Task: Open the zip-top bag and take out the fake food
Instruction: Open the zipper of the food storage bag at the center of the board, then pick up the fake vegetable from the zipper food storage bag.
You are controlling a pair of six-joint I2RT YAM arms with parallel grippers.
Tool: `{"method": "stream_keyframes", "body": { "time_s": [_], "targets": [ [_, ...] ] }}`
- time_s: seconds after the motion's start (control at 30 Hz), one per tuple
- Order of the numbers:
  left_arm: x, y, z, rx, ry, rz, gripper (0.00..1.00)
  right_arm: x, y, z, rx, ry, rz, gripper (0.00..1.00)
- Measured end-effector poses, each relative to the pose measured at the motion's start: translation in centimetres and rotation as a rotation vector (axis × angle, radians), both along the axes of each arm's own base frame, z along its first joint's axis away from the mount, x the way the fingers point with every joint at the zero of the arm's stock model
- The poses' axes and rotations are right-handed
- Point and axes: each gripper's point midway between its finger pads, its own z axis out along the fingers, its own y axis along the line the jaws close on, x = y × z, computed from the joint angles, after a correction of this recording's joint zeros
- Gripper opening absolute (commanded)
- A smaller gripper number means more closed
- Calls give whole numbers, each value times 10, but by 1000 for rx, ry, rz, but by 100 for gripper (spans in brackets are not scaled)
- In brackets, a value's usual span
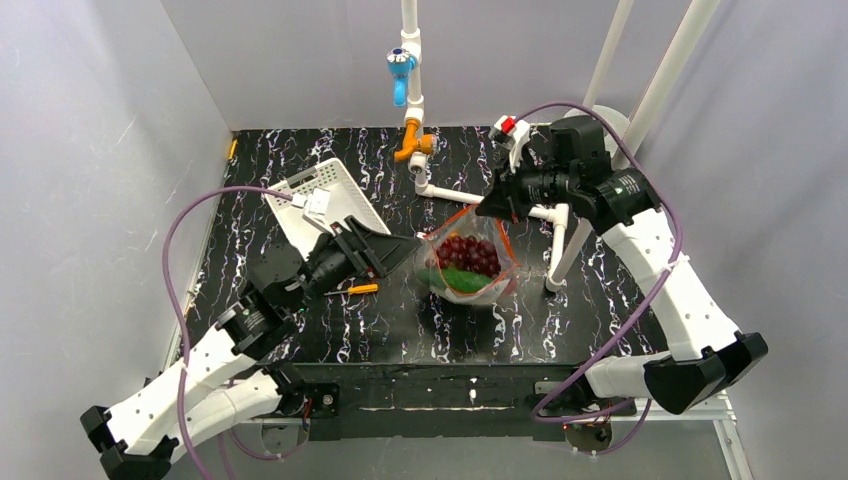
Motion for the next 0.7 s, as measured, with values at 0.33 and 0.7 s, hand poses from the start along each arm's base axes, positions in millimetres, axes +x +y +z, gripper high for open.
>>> {"method": "stream_keyframes", "body": {
  "time_s": [0.33,0.7],
  "targets": [
    [25,-31,-28,-55,310,26,94,32,6,-20,-97,-74,-94,1],
    [36,-60,-88,-2,562,85,91,19,22,-97,-137,34,-48,1]
  ]
}}
